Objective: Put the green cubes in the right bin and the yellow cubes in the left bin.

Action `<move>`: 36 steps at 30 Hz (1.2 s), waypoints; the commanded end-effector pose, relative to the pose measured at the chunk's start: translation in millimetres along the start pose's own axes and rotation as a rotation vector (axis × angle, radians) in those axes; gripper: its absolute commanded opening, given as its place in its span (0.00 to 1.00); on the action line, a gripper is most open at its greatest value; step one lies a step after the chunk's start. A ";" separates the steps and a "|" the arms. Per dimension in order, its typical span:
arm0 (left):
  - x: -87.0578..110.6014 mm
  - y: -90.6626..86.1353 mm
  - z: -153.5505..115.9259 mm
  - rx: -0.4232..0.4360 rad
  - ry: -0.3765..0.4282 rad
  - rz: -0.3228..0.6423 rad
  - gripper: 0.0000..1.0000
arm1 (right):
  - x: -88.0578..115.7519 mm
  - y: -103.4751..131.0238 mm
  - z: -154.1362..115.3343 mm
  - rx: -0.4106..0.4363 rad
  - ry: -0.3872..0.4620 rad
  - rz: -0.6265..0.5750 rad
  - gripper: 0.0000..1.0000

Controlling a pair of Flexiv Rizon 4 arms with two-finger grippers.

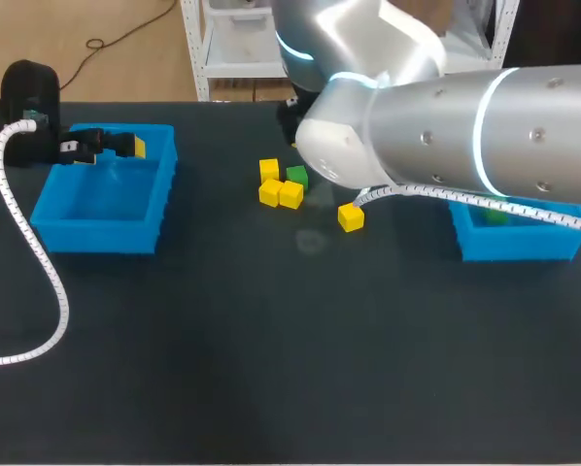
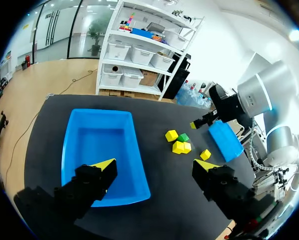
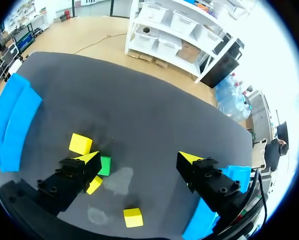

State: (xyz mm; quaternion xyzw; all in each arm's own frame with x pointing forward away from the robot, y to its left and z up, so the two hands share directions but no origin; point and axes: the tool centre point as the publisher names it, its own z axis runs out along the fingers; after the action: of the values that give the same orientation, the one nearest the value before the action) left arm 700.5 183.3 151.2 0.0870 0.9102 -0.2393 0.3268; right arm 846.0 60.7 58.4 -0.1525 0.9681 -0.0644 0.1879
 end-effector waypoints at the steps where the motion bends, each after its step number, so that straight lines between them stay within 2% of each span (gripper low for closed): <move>1: 1.4 1.4 0.0 0.007 -0.006 0.001 1.00 | 3.3 -1.7 -1.1 -0.003 -0.006 0.000 1.00; 8: 1.4 1.4 0.0 0.007 -0.006 0.001 1.00 | 3.3 -1.7 -1.1 -0.003 -0.006 0.000 1.00; 9: 1.4 1.4 0.0 0.007 -0.006 0.001 1.00 | 7.6 -11.8 -2.0 0.026 -0.007 0.034 1.00; 12: 1.4 1.4 0.0 0.007 -0.006 0.001 1.00 | 15.9 -27.4 5.8 0.039 0.032 0.090 1.00; 14: 1.4 1.4 0.0 0.007 -0.006 0.001 1.00 | 18.8 -29.8 14.9 0.020 0.060 0.102 1.00; 18: 1.4 1.4 0.0 0.007 -0.006 0.001 1.00 | 16.1 -14.0 25.1 -0.033 0.078 0.073 1.00; 24: 1.4 1.4 0.0 0.007 -0.006 0.001 1.00 | 6.0 5.6 20.5 -0.108 0.069 0.043 1.00; 29: 1.4 1.4 0.0 0.007 -0.006 0.001 1.00 | 4.0 14.5 18.1 -0.125 0.066 0.033 1.00; 36: 1.4 1.4 0.0 0.007 -0.006 0.001 1.00 | 7.1 23.8 31.1 -0.149 0.102 0.019 1.00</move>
State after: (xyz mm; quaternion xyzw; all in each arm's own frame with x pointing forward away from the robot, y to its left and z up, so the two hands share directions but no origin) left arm 700.5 183.3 151.2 0.0870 0.9102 -0.2392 0.3268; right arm 837.4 74.7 26.7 -0.1519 0.9792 0.0022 0.1344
